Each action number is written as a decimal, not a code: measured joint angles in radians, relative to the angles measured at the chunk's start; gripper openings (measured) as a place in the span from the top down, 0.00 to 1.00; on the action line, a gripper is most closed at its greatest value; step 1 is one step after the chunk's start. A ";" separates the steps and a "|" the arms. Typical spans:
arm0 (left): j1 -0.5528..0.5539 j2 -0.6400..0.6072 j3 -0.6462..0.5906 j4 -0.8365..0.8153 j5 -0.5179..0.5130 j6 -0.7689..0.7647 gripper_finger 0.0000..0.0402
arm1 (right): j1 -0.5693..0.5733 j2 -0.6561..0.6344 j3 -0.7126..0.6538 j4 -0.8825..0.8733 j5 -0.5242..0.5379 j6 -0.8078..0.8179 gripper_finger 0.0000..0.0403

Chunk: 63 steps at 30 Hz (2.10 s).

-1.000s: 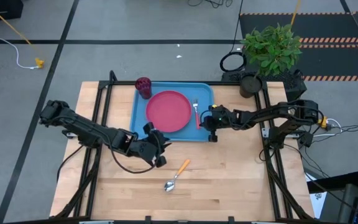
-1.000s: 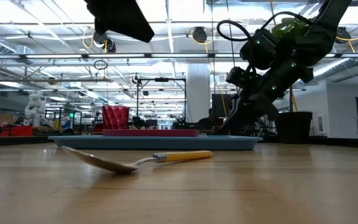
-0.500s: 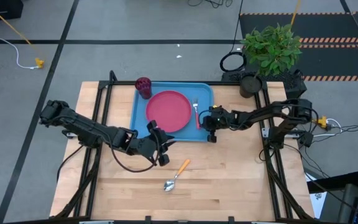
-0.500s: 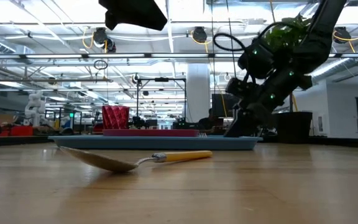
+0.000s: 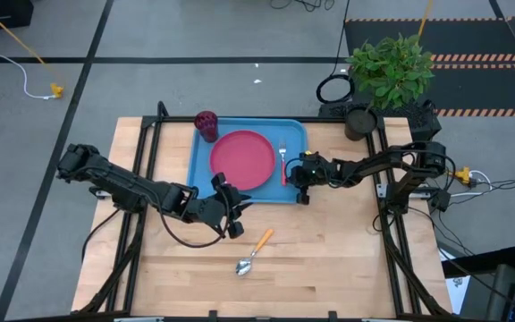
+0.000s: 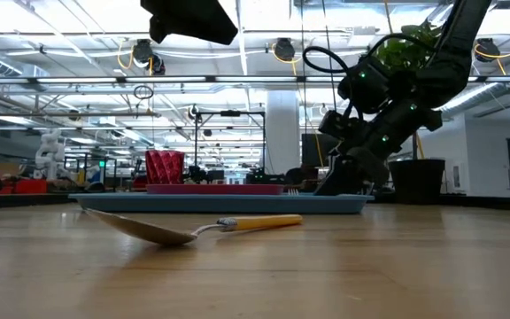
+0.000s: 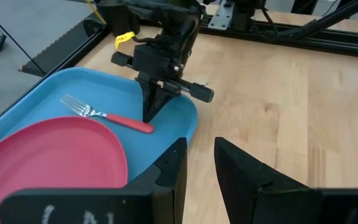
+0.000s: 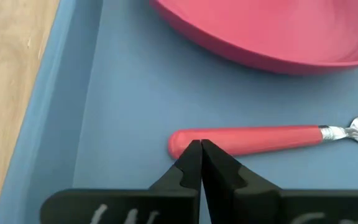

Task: Pick and place plate/cup/fork/spoon on tray
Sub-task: Put the pink fork on the blue tray to the right of the pink plate, then put the yellow spoon on the blue tray to the right of the pink fork

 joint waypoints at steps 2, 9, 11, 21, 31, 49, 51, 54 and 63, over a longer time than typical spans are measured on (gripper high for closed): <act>0.000 0.000 0.000 -0.001 0.000 0.000 0.79 | 0.000 0.000 0.000 0.000 0.000 0.000 1.00; 0.000 0.000 0.000 -0.001 0.000 0.001 0.79 | -0.001 0.000 0.000 -0.004 0.001 0.000 1.00; 0.000 0.000 0.000 -0.001 0.000 -0.001 0.79 | -0.001 0.000 0.000 -0.008 0.001 0.000 1.00; -0.007 0.000 0.000 -0.001 0.005 -0.005 0.79 | -0.001 0.000 0.000 -0.009 0.001 0.005 1.00; -0.007 0.000 0.000 -0.001 0.009 -0.023 0.79 | -0.005 0.016 0.001 0.002 0.000 0.014 1.00; -0.015 -0.001 0.000 -0.005 0.011 -0.016 0.79 | -0.008 0.030 0.002 0.003 0.000 -0.010 1.00; -0.015 -0.001 0.000 -0.007 0.011 -0.016 0.79 | -0.008 0.007 0.000 -0.020 0.002 -0.011 1.00; -0.015 -0.001 0.000 -0.008 0.036 -0.019 0.79 | -0.004 -0.066 0.000 -0.064 0.002 -0.007 1.00; -0.030 0.038 0.002 0.061 0.113 -0.054 0.79 | 0.033 -0.409 0.001 -0.361 0.006 0.091 1.00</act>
